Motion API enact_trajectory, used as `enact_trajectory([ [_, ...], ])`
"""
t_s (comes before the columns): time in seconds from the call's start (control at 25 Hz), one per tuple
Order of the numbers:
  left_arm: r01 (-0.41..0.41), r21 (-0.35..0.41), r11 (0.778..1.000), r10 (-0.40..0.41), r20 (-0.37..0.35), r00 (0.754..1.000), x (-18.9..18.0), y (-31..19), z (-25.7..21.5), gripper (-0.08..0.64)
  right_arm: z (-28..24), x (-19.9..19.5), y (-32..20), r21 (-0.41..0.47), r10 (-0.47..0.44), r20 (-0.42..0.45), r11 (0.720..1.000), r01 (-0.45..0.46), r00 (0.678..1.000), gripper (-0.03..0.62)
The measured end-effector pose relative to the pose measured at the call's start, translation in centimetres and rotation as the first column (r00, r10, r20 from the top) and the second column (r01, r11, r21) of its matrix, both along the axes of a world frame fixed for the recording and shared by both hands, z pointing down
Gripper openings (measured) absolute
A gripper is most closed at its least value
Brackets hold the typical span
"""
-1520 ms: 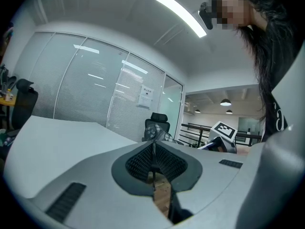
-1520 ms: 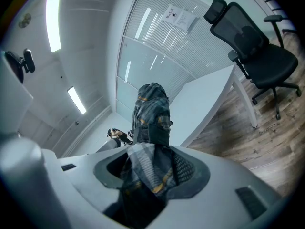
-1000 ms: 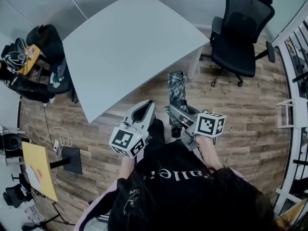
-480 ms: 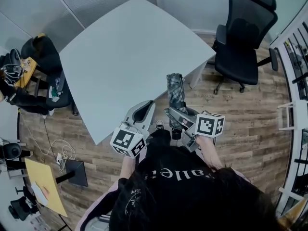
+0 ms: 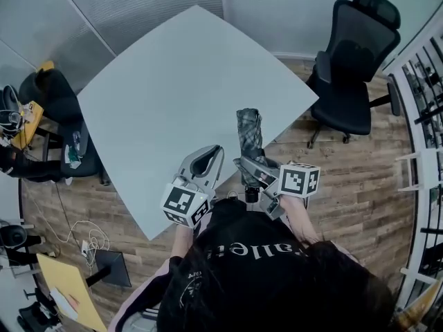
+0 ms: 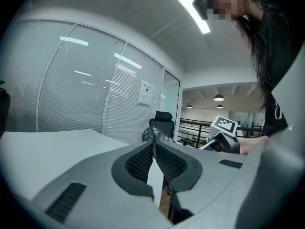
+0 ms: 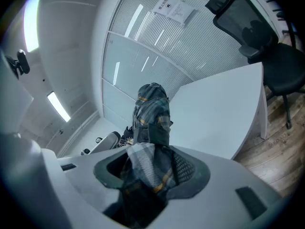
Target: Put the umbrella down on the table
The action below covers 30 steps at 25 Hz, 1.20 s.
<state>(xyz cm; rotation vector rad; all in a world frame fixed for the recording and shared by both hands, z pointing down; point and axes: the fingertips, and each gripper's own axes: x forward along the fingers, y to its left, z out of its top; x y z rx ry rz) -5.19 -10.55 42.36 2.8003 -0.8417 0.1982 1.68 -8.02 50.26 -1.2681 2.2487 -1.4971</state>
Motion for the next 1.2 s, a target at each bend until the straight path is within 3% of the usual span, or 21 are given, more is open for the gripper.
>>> enact_trajectory([
  [0.68, 0.044, -0.044, 0.998, -0.046, -0.038, 0.998, -1.9, -3.4, 1.7, 0.032, 0.7, -1.1, -3.9, -0.027, -0.036, -0.047, 0.999, 0.034, 0.998, 0.212],
  [1.2, 0.212, -0.065, 0.975, -0.214, -0.025, 0.977, 0.1, -8.2, 1.8, 0.032, 1.3, 3.6, -12.1, -0.037, -0.151, -0.069, 0.988, 0.149, 0.986, 0.212],
])
